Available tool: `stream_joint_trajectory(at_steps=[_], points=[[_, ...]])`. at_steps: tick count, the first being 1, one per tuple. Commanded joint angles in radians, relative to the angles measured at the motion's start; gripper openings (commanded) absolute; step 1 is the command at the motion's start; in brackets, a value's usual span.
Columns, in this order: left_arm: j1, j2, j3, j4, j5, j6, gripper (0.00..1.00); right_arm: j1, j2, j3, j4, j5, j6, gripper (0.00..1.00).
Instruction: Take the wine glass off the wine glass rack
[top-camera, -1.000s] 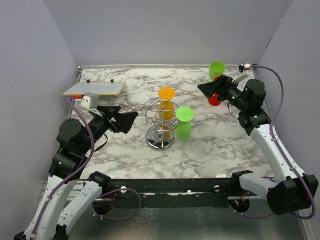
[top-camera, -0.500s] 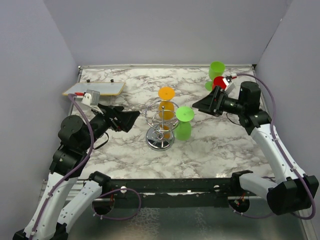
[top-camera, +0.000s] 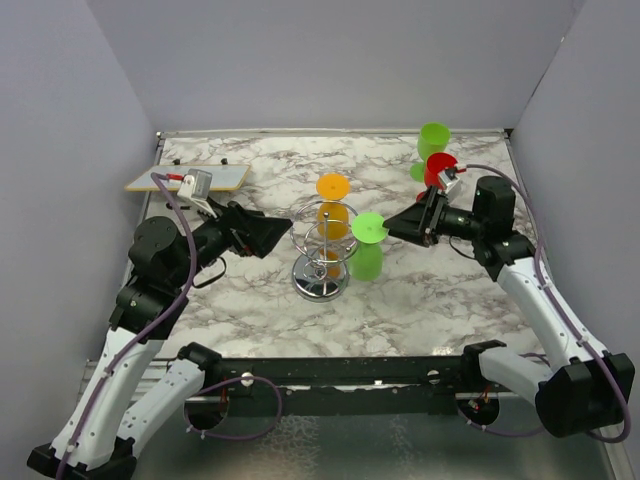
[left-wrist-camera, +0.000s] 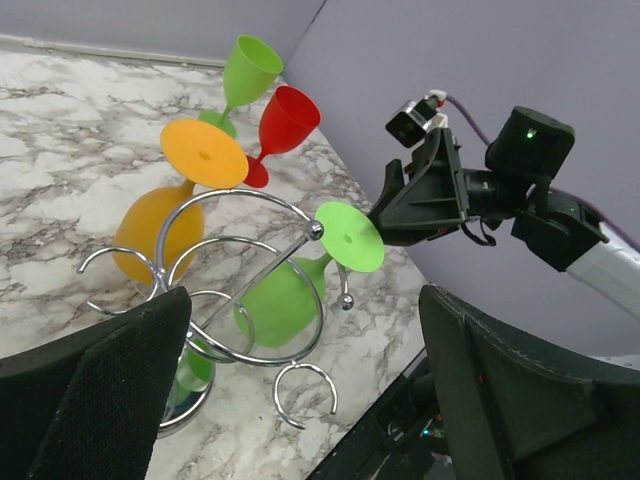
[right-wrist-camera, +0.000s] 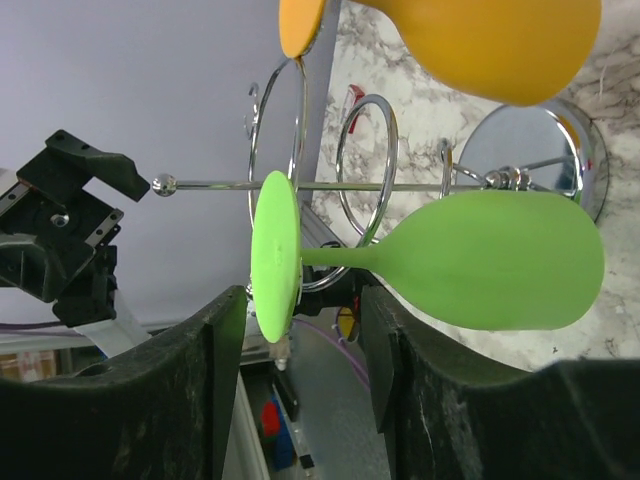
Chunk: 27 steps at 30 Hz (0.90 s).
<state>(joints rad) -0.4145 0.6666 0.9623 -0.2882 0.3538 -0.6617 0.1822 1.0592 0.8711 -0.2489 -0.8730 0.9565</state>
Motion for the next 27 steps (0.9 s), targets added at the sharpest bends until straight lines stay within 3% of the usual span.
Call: stream_joint_trajectory(at_steps=[1,10,20,27], points=[[-0.004,0.014,-0.003,0.099,0.068,-0.078,0.99,0.018,-0.01,-0.03,0.083,-0.048,0.068,0.49],[-0.003,0.034,-0.044,0.185,0.11,-0.17,0.99,0.069,-0.017,-0.083,0.202,-0.036,0.168,0.43],[-0.003,0.032,-0.055,0.213,0.124,-0.197,0.99,0.087,-0.024,-0.085,0.2,0.004,0.176,0.28],[-0.003,0.037,-0.06,0.235,0.137,-0.217,0.99,0.088,-0.033,-0.076,0.17,0.021,0.166,0.26]])
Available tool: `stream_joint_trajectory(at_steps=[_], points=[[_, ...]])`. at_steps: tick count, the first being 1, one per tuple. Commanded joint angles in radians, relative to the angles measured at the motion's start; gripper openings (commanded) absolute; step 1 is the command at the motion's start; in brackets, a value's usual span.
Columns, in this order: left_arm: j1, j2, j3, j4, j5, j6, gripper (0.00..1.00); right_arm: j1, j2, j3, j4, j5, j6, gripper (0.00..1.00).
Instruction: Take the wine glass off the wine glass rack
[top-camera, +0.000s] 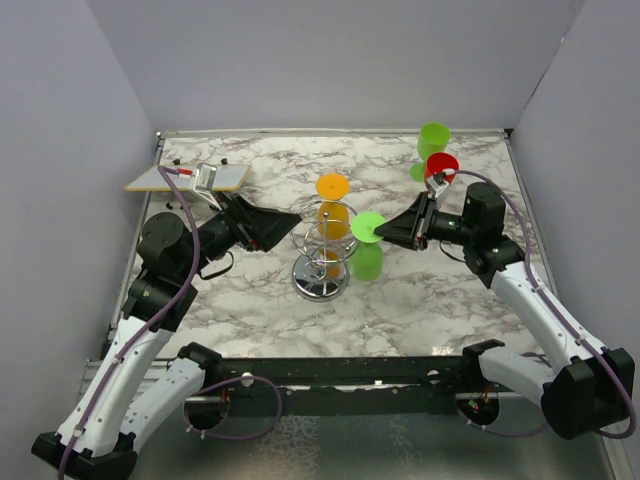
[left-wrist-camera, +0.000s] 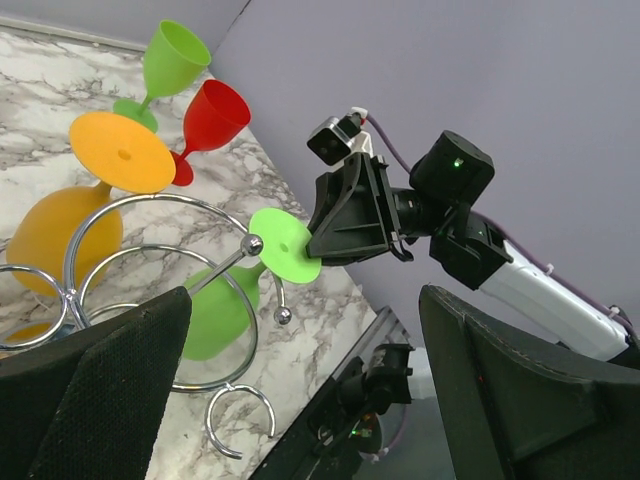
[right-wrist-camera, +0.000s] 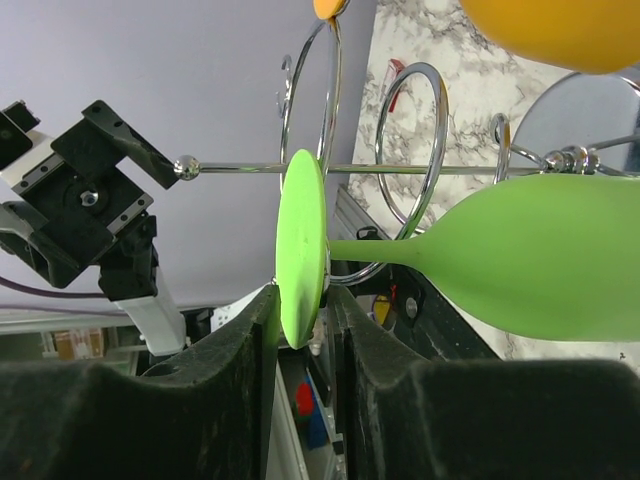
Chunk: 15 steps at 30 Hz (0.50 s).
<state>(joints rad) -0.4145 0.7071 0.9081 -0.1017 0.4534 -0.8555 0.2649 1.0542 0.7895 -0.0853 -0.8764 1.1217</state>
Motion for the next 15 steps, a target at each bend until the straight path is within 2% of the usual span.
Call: stream_joint_trajectory(at_steps=[1,5,15], points=[[-0.004,-0.001,-0.006,0.052,0.039,-0.025,0.99,0.004,-0.031,0.006,0.001,0.027,0.0,0.26],[-0.004,-0.001,-0.009,0.055,0.039,-0.026,0.99,0.004,-0.054,0.015,-0.037,0.057,-0.011,0.37],[-0.003,0.005,-0.01,0.062,0.047,-0.027,0.99,0.004,-0.078,0.016,-0.07,0.08,-0.019,0.36]])
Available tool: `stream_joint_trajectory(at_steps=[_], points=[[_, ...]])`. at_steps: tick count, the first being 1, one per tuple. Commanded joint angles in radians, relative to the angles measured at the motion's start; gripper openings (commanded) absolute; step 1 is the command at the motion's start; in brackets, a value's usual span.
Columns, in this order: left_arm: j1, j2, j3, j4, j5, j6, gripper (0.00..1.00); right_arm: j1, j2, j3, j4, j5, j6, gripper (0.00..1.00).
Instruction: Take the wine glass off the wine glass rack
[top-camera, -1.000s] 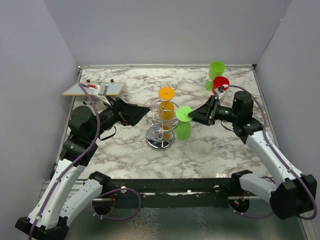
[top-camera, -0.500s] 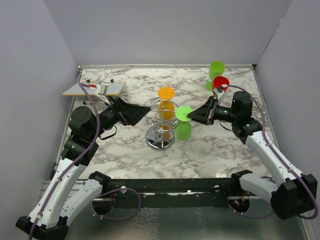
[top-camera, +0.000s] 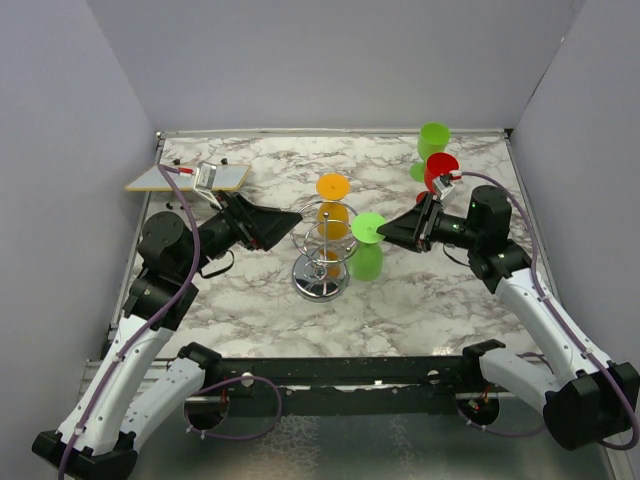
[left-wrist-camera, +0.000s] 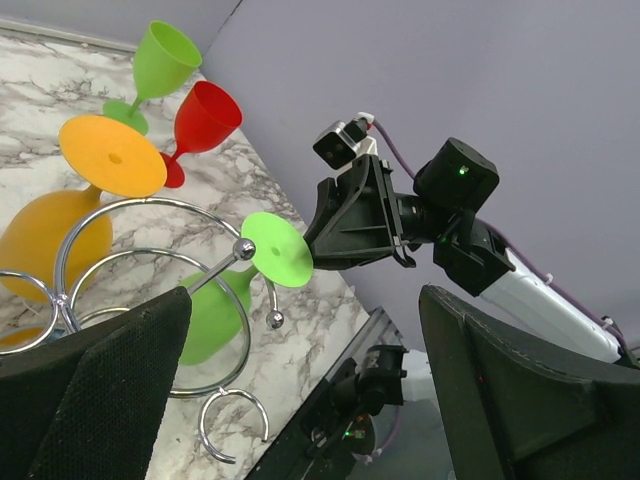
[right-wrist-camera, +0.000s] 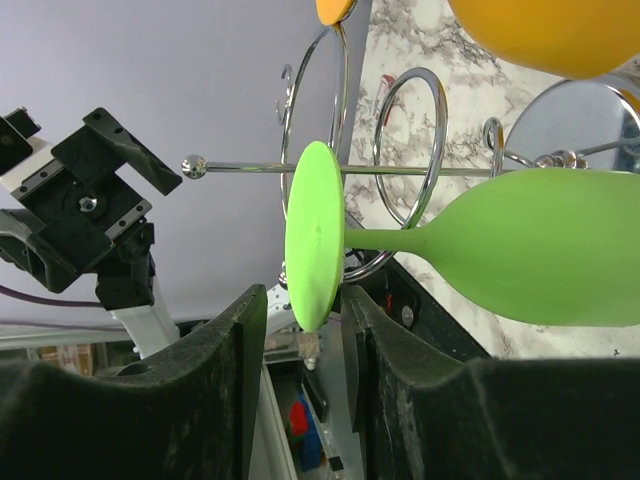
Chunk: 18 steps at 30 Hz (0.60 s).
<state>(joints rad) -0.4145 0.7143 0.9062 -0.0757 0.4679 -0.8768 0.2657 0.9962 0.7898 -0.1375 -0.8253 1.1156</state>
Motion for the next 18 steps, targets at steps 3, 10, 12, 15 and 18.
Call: stream_joint_trajectory(at_steps=[3,10,12,15,18], points=[[-0.003,-0.006,-0.005,0.036,0.034,-0.007,0.99,0.004,-0.027,0.016,-0.018,0.048,-0.006,0.32],[-0.004,-0.016,-0.007,0.034,0.032,-0.012,0.99,0.004,-0.04,0.032,-0.056,0.078,-0.005,0.29],[-0.004,-0.018,-0.007,0.035,0.032,-0.014,0.99,0.003,-0.046,0.028,-0.062,0.086,0.002,0.28],[-0.003,-0.019,-0.006,0.035,0.032,-0.016,0.99,0.004,-0.055,0.017,-0.051,0.085,0.027,0.25],[-0.004,-0.026,-0.008,0.036,0.032,-0.016,0.99,0.003,-0.06,0.019,-0.05,0.082,0.033,0.25]])
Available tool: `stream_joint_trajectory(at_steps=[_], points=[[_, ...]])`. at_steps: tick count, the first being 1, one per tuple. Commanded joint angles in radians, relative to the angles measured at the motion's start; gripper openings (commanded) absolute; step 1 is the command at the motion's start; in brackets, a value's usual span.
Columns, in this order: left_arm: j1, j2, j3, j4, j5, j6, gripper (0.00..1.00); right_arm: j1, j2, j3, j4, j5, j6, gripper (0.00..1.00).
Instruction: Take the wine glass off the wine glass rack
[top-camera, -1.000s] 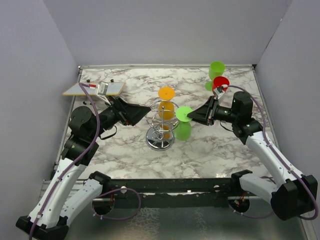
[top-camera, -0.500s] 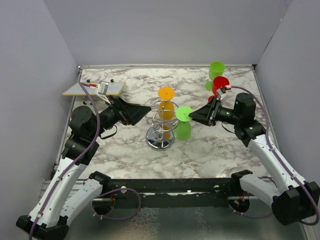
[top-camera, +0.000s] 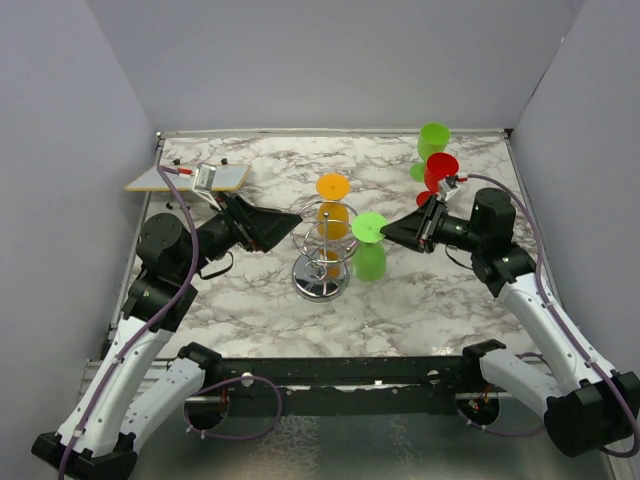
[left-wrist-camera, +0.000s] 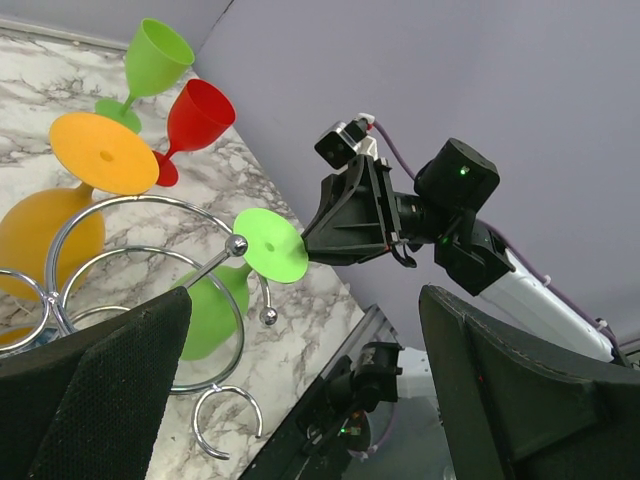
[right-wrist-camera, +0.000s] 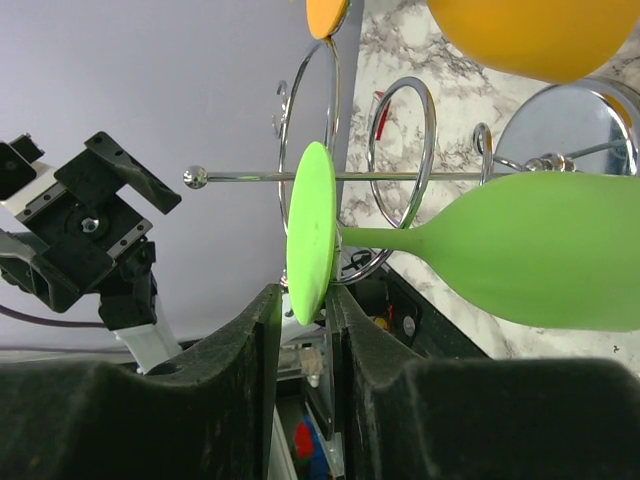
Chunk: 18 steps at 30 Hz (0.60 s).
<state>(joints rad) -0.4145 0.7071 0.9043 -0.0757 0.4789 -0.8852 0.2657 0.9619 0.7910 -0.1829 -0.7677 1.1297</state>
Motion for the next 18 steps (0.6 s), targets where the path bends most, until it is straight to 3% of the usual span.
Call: stream_joint_trajectory(at_steps=[1,12,18], points=[[-0.004,-0.02,-0.007,0.036,0.021,-0.008,0.99,0.003,-0.027,0.018,-0.006,0.025,0.02,0.25],[-0.003,-0.031,-0.01,0.036,0.017,-0.012,0.99,0.003,-0.023,-0.012,0.052,0.028,0.067,0.24],[-0.003,-0.032,-0.011,0.036,0.016,-0.014,0.99,0.003,-0.019,-0.002,0.021,0.044,0.059,0.19]])
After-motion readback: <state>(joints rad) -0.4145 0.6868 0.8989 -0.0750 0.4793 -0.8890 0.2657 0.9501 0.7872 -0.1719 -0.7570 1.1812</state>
